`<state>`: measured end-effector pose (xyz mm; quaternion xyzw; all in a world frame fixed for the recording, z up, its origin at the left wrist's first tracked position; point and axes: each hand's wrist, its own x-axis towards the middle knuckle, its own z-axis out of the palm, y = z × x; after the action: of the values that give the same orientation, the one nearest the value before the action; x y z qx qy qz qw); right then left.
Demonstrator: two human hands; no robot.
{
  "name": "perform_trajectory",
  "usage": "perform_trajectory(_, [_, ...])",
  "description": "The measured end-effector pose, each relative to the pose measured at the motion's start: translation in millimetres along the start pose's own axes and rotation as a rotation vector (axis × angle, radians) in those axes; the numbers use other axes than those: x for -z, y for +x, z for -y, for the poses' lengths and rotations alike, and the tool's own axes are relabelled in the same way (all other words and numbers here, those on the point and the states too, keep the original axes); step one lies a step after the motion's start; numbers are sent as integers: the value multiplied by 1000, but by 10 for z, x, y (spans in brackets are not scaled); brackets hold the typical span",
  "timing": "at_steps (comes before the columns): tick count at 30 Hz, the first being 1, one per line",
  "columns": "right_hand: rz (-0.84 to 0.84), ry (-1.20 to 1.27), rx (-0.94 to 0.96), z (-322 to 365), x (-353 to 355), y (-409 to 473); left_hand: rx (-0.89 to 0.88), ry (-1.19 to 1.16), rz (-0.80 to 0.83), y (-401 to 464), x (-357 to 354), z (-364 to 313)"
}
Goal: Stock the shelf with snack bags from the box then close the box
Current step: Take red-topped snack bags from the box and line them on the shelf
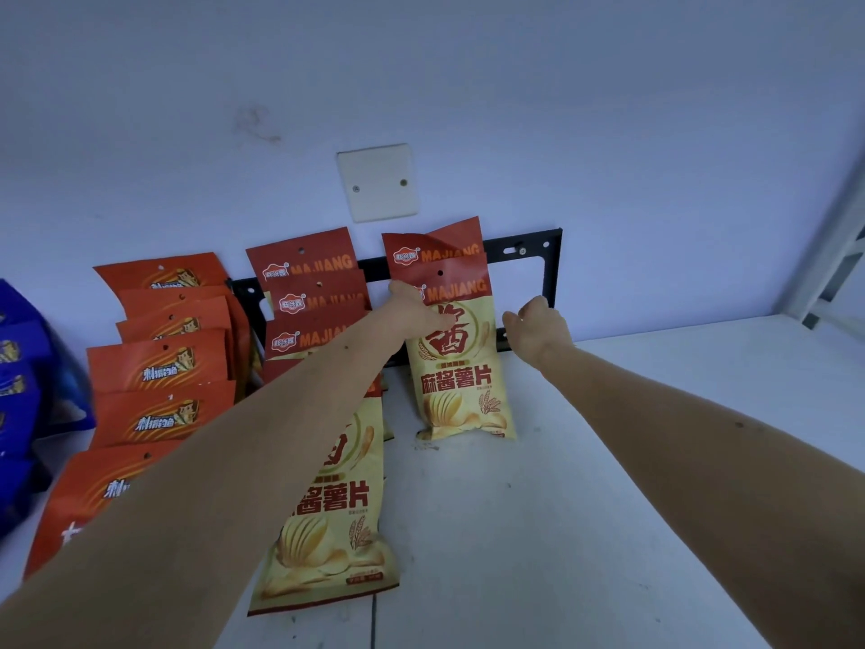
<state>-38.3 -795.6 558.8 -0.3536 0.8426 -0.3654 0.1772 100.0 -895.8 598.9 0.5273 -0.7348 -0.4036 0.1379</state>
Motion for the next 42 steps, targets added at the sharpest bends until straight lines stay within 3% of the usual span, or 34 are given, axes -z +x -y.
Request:
perform_trajectory(6, [-11, -455, 205, -334, 315, -272, -25, 365, -3, -344, -178, -25])
perform_trajectory(11, [4, -606, 275, -579, 540, -470, -68, 657, -46, -683, -344, 29])
perform_trajectory(25, [-57, -727, 188, -1066, 969, -1517, -246, 809, 5, -1730, -744, 113])
perform_trajectory(42, [-128, -766, 9, -2188, 1788, -3471, -531, 828, 216, -3592, -1849, -45])
